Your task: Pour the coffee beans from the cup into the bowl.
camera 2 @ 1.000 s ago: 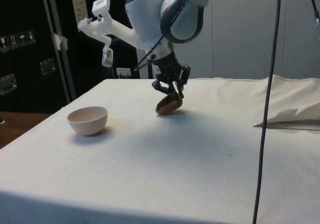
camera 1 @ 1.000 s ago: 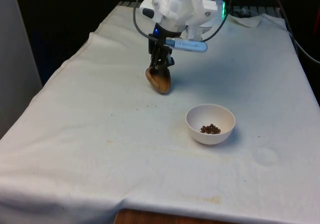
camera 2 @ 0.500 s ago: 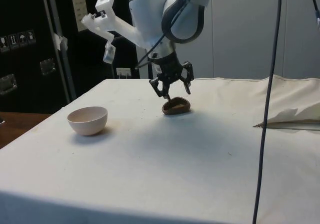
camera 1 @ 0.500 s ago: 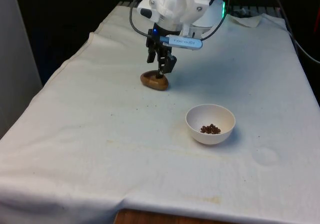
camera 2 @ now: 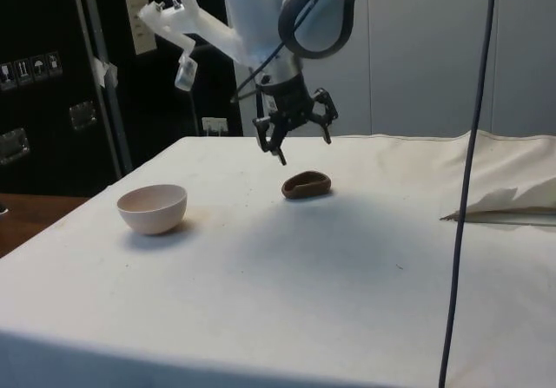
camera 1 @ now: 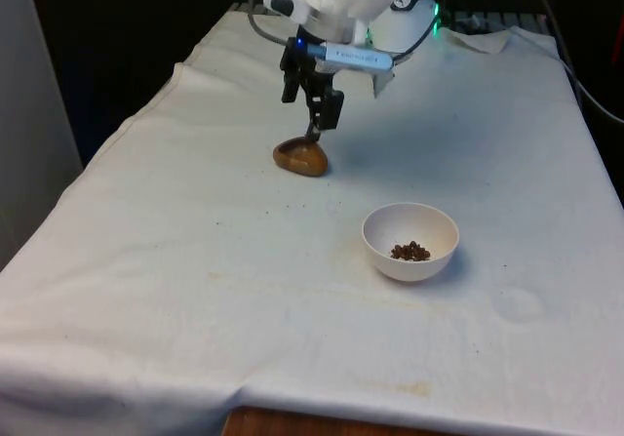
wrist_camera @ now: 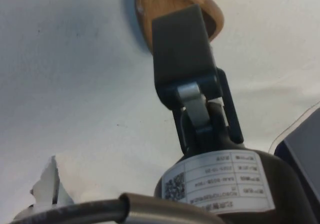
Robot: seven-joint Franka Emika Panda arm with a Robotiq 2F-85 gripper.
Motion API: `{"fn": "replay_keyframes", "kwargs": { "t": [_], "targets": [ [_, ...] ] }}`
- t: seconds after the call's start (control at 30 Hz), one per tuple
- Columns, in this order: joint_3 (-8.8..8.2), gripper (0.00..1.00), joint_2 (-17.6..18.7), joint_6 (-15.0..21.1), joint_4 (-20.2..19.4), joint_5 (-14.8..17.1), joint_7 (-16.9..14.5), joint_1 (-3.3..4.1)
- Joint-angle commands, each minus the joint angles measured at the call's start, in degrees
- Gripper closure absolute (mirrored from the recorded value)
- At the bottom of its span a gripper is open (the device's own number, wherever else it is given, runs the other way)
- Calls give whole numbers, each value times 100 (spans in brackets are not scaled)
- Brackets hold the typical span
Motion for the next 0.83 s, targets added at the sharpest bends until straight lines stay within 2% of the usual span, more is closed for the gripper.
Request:
{"fn": "replay_keyframes", "kwargs": {
  "t": [0.0,0.17,0.2,0.27,0.43,0.47,0.5,0.73,0.8],
  "targets": [
    [46,0,-80,-29,-29,126,-97,-29],
    [40,0,-246,-132,-29,166,-92,-17],
    [0,0,-218,-132,0,57,-6,11],
    [34,0,-350,-218,-17,178,-86,-11],
    [23,0,-533,-384,11,183,-86,-11],
    [0,0,-498,-355,11,74,-6,11],
    [23,0,-567,-418,17,183,-86,-11],
    [17,0,-842,-682,86,189,-80,0],
    [0,0,-842,-693,92,80,-6,11]
  ]
}}
